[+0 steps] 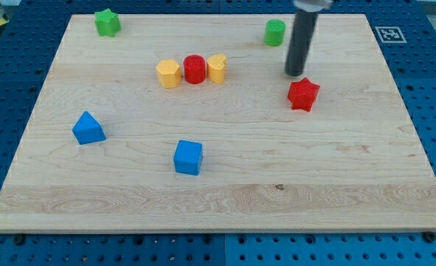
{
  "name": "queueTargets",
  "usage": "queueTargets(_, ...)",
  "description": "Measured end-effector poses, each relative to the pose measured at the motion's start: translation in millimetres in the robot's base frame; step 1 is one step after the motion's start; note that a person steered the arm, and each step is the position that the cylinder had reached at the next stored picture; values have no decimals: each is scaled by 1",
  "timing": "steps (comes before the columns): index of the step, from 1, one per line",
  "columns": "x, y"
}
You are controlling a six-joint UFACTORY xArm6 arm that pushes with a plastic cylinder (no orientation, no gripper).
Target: Move the red star to the center
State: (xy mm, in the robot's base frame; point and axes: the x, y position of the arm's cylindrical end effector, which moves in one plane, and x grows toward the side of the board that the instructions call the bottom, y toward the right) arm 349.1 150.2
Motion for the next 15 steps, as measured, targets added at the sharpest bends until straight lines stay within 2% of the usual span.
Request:
queueTargets(1, 12, 52)
queueTargets(2, 50, 50)
queueTargets(3, 79, 5)
queueTargets(4, 82, -85)
queueTargets(5, 84, -92)
queueTargets(6, 83, -37)
queueTargets(7, 51, 0)
queueTargets(8, 11, -5)
queueTargets(11, 38, -73)
queueTargets(12, 43, -77)
queueTargets(13, 41, -68)
queueTargets(14, 43, -17)
queueTargets(15, 48, -20)
